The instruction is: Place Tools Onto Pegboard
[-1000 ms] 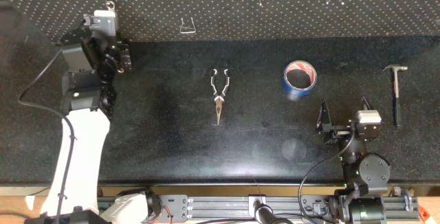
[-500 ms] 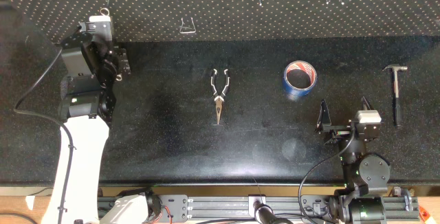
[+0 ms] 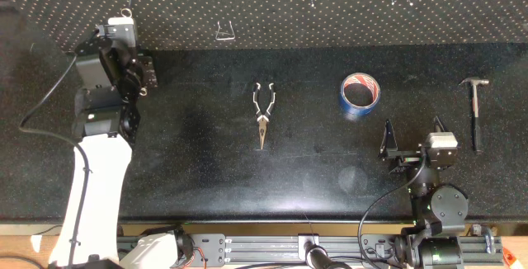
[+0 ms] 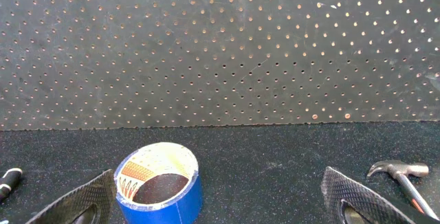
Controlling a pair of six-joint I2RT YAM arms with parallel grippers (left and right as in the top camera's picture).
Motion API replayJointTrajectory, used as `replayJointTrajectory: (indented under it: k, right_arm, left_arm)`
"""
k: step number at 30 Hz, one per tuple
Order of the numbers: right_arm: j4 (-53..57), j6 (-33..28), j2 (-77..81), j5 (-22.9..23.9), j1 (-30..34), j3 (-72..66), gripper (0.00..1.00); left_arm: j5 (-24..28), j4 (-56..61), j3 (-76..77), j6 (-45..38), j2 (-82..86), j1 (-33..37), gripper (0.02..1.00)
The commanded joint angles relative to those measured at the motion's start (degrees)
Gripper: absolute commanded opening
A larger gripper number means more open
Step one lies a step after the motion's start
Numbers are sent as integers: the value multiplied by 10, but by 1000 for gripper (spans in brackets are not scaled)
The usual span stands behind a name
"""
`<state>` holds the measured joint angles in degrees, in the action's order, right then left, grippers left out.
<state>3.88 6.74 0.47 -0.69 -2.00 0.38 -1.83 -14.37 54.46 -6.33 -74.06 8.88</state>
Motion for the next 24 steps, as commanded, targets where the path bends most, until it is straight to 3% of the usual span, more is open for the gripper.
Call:
replayJointTrajectory:
  k: [1, 12, 14, 16, 19, 21, 24]
  right_arm:
    - [3, -6, -3, 7, -2, -2, 976]
    - [3, -6, -3, 7, -2, -2, 976]
    - [3, -6, -3, 7, -2, -2, 976]
    - [3, -6, -3, 7, -2, -2, 976]
    - [3, -6, -3, 7, -2, -2, 976]
    - [3, -6, -3, 7, -2, -2, 976]
    - [3, -6, -3, 7, -2, -2, 976]
  left_arm:
    - [-17, 34, 1, 5, -17, -3, 29]
    - [-16, 108, 1, 5, -88, -3, 31]
    - [-16, 134, 1, 5, -103, -3, 69]
    - [-16, 155, 1, 5, -115, -3, 194]
    - [-17, 174, 1, 3, -118, -3, 770]
    - [-34, 169, 1, 3, -104, -3, 998]
    - [-41, 121, 1, 3, -41, -3, 996]
